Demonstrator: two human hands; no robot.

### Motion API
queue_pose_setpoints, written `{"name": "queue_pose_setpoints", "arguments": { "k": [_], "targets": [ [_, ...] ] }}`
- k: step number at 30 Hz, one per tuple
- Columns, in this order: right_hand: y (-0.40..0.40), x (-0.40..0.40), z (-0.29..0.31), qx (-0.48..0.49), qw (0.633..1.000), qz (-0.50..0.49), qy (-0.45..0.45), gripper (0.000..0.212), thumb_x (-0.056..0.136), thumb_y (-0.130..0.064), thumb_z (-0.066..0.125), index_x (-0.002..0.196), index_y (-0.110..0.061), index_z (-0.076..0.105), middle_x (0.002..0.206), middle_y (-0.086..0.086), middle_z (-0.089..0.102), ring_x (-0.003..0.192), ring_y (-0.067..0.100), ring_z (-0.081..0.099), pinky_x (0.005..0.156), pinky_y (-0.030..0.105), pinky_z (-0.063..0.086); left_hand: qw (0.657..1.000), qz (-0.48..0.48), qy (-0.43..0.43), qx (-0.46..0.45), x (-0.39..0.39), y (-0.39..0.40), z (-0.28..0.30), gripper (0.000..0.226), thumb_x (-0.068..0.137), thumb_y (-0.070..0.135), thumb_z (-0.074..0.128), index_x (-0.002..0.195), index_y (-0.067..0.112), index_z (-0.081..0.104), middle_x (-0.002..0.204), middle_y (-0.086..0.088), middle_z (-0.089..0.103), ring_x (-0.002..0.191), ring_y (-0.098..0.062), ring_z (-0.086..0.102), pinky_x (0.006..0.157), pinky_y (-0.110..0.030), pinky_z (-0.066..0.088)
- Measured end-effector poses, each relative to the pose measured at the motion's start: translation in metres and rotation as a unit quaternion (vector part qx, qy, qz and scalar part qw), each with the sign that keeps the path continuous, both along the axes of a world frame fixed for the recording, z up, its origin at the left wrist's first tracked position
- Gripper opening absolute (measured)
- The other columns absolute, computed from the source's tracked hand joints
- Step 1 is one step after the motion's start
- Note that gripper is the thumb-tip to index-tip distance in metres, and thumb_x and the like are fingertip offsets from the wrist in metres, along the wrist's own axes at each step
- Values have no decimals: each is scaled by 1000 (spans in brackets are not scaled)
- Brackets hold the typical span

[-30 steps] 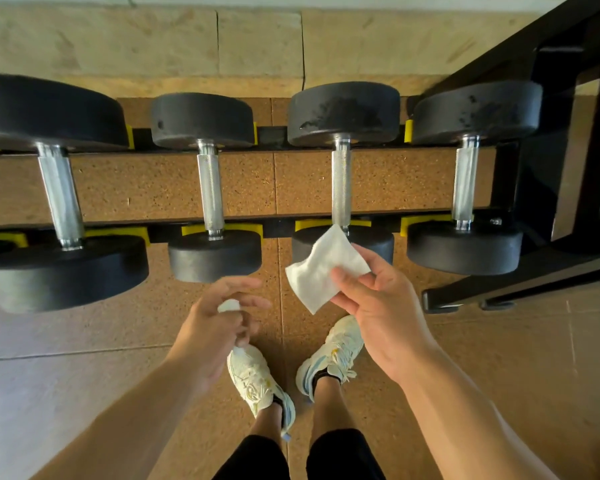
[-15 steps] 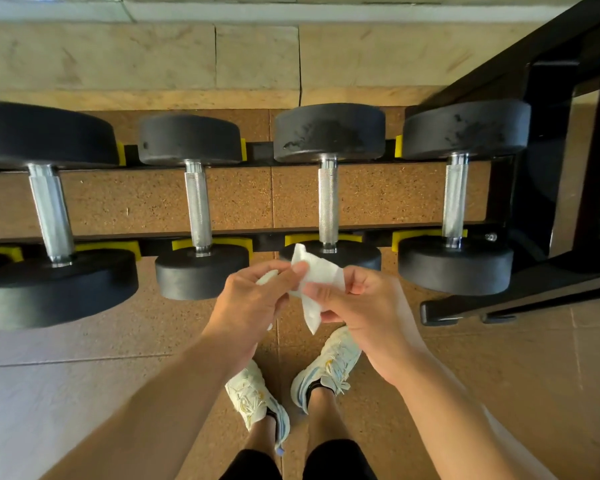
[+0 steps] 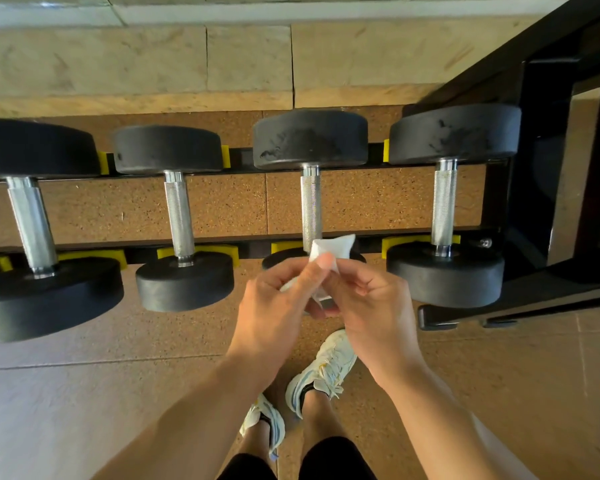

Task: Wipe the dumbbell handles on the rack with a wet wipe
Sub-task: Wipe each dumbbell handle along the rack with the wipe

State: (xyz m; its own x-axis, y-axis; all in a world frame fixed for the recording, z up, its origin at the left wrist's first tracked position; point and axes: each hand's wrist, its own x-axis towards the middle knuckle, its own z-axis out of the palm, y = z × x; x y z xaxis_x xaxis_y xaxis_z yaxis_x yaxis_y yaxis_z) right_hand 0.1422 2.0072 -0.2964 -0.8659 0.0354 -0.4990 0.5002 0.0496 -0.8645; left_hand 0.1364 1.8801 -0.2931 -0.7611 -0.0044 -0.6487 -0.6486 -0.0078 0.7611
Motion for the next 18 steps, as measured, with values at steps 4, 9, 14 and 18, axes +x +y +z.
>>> {"name": "queue_pose_setpoints", "arguments": {
  "k": [4, 9, 14, 18],
  "targets": [
    [13, -3, 2, 44, 997, 68, 16, 17, 99, -28, 58, 101, -39, 71, 88, -11, 76, 81, 11, 73, 65, 28, 60, 998, -11, -4, -55, -2, 2, -3, 24, 92, 50, 60, 89, 33, 77, 66, -2, 70, 47, -9, 57, 51, -18, 38],
    [21, -2, -9, -29, 991, -113, -68, 18, 102, -24, 52, 106, -20, 69, 104, -4, 74, 97, 12, 71, 87, 33, 57, 988, 118, -59, -76, -3, 6, -13, 27, 98, 47, 53, 93, 32, 75, 63, -8, 70, 56, -13, 51, 58, -29, 35],
    [29, -14, -21, -286, 859, -379, -193, 25, 105, -3, 42, 121, -10, 60, 117, 18, 71, 104, 27, 72, 97, 43, 55, 979, 184, -87, -32, -11, 8, -20, 16, 100, 31, 57, 103, 27, 71, 72, 1, 72, 72, -25, 51, 50, -28, 28],
    [28, -27, -30, -152, 865, -413, -240, 46, 101, -2, 49, 144, -17, 45, 132, 10, 60, 112, 23, 66, 102, 38, 49, 989, 134, -57, -17, -21, 11, -19, 16, 99, 22, 57, 102, 32, 70, 78, 1, 74, 65, -25, 54, 53, -29, 29]
  ]
}}
